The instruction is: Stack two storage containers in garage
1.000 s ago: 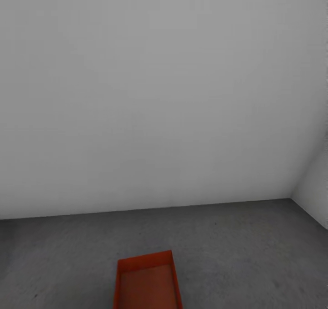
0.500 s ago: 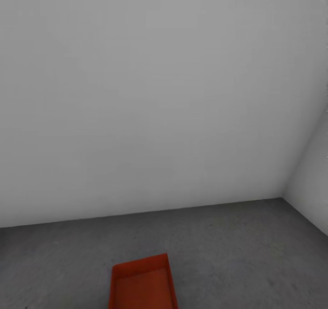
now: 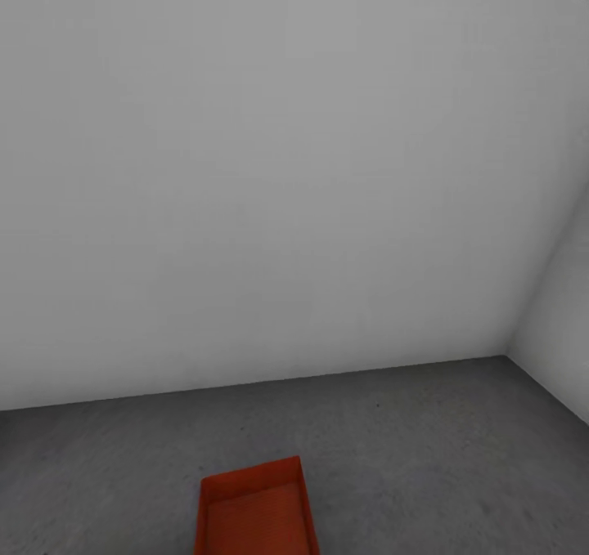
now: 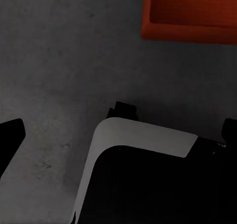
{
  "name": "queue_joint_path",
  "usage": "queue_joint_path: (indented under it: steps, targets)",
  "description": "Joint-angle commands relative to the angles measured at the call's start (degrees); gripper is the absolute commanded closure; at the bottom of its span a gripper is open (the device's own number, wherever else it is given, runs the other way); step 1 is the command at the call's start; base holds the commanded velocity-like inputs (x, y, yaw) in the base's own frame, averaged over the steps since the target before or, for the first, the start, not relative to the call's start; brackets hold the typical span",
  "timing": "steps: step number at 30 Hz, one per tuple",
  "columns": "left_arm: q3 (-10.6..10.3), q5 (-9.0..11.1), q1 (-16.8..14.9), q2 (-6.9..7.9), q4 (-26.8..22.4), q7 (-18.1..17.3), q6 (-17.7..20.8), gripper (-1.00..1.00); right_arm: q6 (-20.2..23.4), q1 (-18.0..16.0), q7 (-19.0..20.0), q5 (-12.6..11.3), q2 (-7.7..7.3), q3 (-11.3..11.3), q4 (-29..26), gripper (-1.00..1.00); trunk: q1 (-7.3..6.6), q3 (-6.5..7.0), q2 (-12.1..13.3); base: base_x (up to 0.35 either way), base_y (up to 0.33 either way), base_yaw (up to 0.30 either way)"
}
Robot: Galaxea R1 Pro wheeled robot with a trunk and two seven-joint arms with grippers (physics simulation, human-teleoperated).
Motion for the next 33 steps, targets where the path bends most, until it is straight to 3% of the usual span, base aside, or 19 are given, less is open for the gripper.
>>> queue_joint_path:
  steps: [1,9,33]
  targets:
    - [0.32,0.03,-0.04,-0.01,0.04,0.05,-0.18,-1.0,-0.34,-0.07,-0.02,-0.51,0.02,0.47,0.15,-1.0,0.0,-0.06,-0.03,0.0,0.0,0.0]
    - [0.32,0.06,-0.04,-0.07,0.06,0.21,-0.18,-1.0,-0.46,-0.06,-0.74,-0.52,0.03,0.45,0.15,-1.0,0.0,-0.06,-0.03,-0.106,0.0,0.0]
    - [0.32,0.05,-0.04,-0.09,0.12,0.23,-0.18,-1.0,-0.38,-0.06,-0.83,-0.6,0.06,0.36,0.16,-1.0,0.0,0.67,-0.03,-0.338,0.0,-0.065]
